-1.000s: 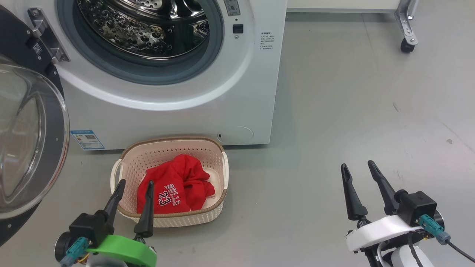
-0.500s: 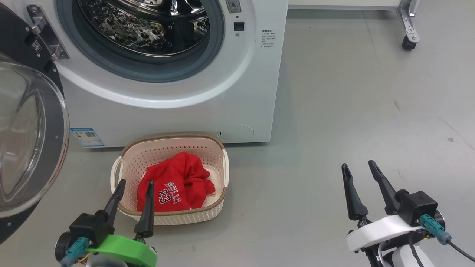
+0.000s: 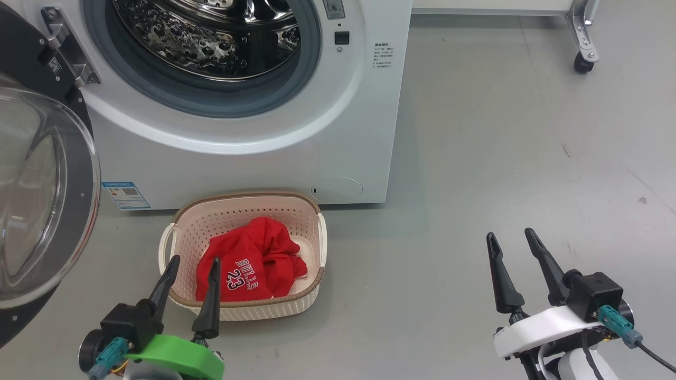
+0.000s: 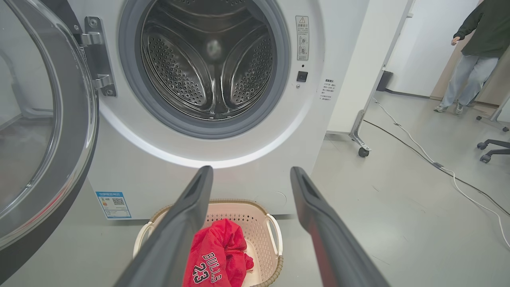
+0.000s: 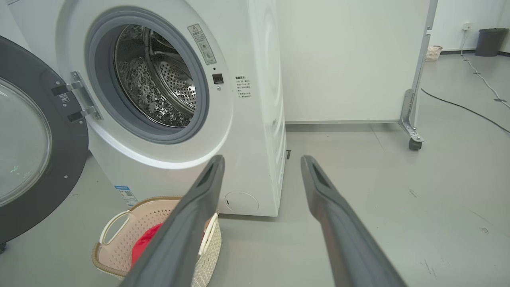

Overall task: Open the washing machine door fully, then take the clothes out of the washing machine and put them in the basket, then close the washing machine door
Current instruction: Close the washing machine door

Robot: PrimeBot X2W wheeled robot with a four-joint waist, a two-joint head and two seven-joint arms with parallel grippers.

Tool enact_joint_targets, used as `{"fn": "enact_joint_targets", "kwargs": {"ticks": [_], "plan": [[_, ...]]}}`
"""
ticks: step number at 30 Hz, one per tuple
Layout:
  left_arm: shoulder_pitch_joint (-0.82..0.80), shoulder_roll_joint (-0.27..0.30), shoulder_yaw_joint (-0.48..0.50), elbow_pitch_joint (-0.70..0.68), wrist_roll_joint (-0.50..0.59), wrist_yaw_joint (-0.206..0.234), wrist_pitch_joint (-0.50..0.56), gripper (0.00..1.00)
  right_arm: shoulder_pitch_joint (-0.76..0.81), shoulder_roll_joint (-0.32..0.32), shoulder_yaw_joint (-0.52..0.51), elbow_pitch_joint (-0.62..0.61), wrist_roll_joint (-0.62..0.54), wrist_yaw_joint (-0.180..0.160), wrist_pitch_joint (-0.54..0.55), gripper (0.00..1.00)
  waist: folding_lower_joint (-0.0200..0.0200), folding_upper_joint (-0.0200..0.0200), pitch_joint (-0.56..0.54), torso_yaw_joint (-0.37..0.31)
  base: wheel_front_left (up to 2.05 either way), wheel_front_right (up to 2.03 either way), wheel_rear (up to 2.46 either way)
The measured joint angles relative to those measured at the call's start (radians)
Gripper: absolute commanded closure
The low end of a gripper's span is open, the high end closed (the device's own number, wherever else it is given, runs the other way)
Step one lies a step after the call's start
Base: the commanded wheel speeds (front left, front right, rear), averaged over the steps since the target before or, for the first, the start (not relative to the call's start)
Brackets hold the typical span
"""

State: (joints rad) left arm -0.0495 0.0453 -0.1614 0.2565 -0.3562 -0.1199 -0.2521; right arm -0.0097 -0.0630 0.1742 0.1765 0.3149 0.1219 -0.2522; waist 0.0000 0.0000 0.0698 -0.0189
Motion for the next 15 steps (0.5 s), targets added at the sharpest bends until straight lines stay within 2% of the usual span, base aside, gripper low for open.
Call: {"fn": "enact_joint_targets", "kwargs": {"ticks": [15], "plan": [[0.000,0.000,0.000,0.000,0.000,0.000,0.000,0.00,0.000,0.000,0.000,0.000,0.000,0.000,0.000,0.00,0.0000,0.0000,-0.005,-0.002,0.00,0.00,0.00]]}}
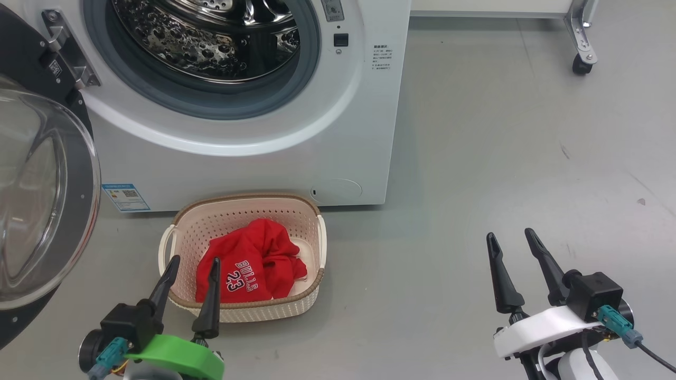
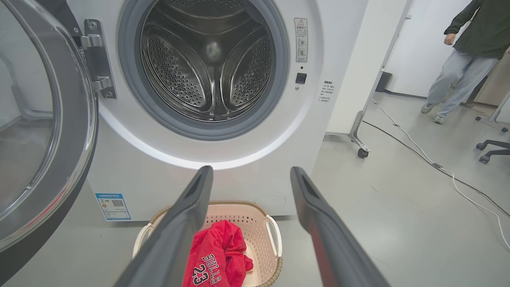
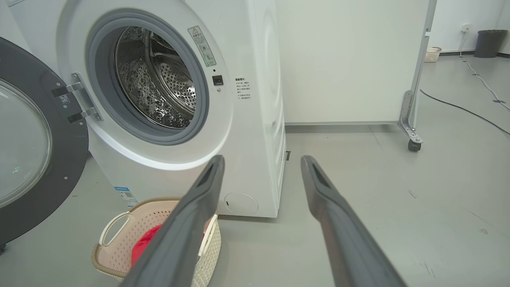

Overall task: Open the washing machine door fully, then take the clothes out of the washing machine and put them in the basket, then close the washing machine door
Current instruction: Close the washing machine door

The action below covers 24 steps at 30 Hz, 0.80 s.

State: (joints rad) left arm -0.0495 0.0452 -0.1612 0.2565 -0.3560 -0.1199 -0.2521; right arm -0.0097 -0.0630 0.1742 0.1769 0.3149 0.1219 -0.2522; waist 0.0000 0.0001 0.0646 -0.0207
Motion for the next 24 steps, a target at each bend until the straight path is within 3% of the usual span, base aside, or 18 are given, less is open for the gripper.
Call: {"fn": "enact_joint_targets", "kwargs": {"ticks": [11,24], "plan": [[-0.001,-0.001,-0.026,0.005,0.002,0.000,0.000,0.00,0.000,0.000,-0.012,-0.006,0.000,0.000,0.000,0.00,0.0000,0.0000,0.005,0.033,0.00,0.00,0.00],[-0.001,-0.001,-0.033,0.021,0.002,0.001,0.000,0.00,0.001,0.000,0.007,-0.008,0.000,0.000,0.000,0.00,0.0000,0.0000,0.011,0.151,0.00,0.00,0.00]]}}
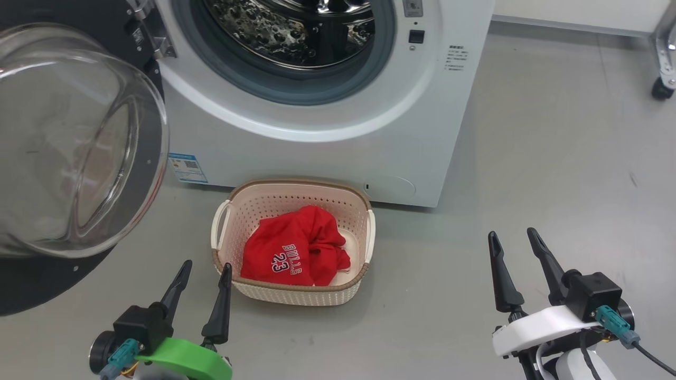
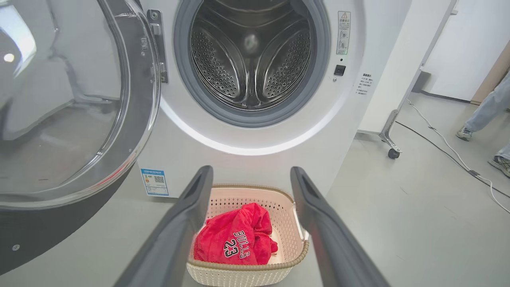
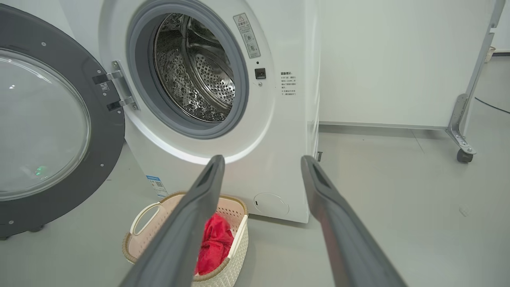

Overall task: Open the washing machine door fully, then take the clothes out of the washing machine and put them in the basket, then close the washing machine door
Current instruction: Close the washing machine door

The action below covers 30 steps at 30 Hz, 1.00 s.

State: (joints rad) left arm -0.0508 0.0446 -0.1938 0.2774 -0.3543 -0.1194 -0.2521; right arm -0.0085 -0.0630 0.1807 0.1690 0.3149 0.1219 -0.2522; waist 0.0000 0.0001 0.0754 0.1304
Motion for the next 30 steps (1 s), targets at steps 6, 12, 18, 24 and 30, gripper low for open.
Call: {"fn": "enact_joint_targets", "kwargs": {"ticks": [6,12,18,24,30], "plan": [[0.000,0.000,0.000,0.004,0.004,0.005,0.000,0.00,0.000,0.000,0.016,0.002,0.000,0.000,0.000,0.00,0.0000,0.0000,-0.006,0.070,0.00,0.00,0.00],[0.000,0.000,0.000,0.006,0.005,0.009,0.000,0.00,0.001,0.000,0.030,0.006,0.001,0.000,0.000,0.00,0.0000,0.0000,-0.017,0.142,0.00,0.00,0.00],[0.000,0.000,0.002,0.007,0.005,0.010,0.000,0.00,0.003,0.000,0.040,0.010,0.002,0.000,0.000,0.00,0.0000,0.0000,-0.029,0.213,0.00,0.00,0.00],[0.001,0.000,0.004,0.008,0.005,0.019,0.000,0.00,0.018,0.000,0.046,0.013,0.003,0.000,0.000,0.00,0.0000,0.0000,-0.039,0.281,0.00,0.00,0.00],[0.001,0.000,0.011,0.006,0.005,0.019,0.000,0.00,0.017,0.001,0.049,0.014,0.003,0.000,0.000,0.00,0.0000,0.0000,-0.045,0.341,0.00,0.00,0.00]]}}
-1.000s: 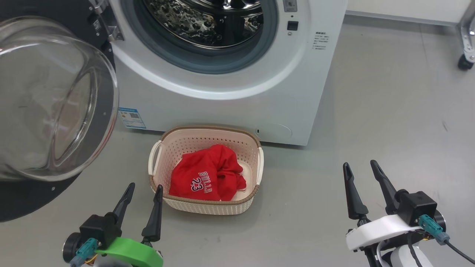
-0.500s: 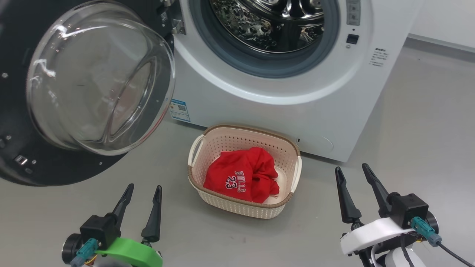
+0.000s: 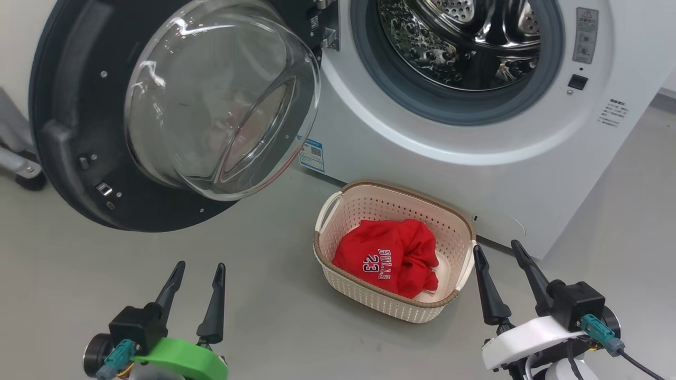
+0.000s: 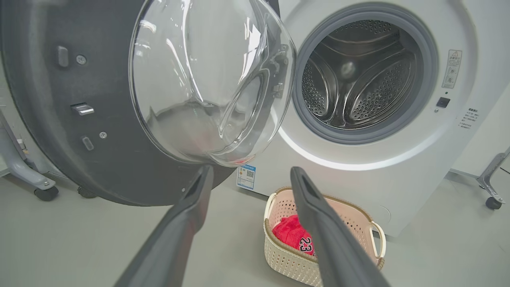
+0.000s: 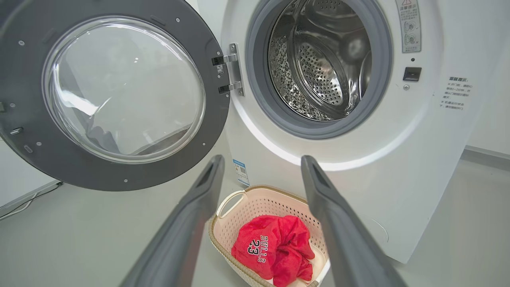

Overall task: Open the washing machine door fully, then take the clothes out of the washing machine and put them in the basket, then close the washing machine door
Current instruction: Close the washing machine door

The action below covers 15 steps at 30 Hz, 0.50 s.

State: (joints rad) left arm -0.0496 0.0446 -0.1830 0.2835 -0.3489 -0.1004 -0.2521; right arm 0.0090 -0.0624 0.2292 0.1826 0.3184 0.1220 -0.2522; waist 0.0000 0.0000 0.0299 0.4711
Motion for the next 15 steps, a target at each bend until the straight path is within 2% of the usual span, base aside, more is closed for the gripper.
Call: {"fn": "enact_joint_targets", "kwargs": {"ticks": [6,15], "plan": [[0.004,0.001,0.030,-0.010,0.000,0.016,0.000,0.00,0.000,0.001,0.021,0.010,0.006,0.000,0.000,0.00,0.0000,0.0000,-0.008,0.041,0.00,0.00,0.00],[0.024,0.001,0.048,-0.032,0.000,0.021,0.000,0.00,-0.005,0.001,0.051,0.021,0.007,0.000,0.000,0.00,0.0000,0.0000,-0.010,0.051,0.00,0.00,0.00]]}}
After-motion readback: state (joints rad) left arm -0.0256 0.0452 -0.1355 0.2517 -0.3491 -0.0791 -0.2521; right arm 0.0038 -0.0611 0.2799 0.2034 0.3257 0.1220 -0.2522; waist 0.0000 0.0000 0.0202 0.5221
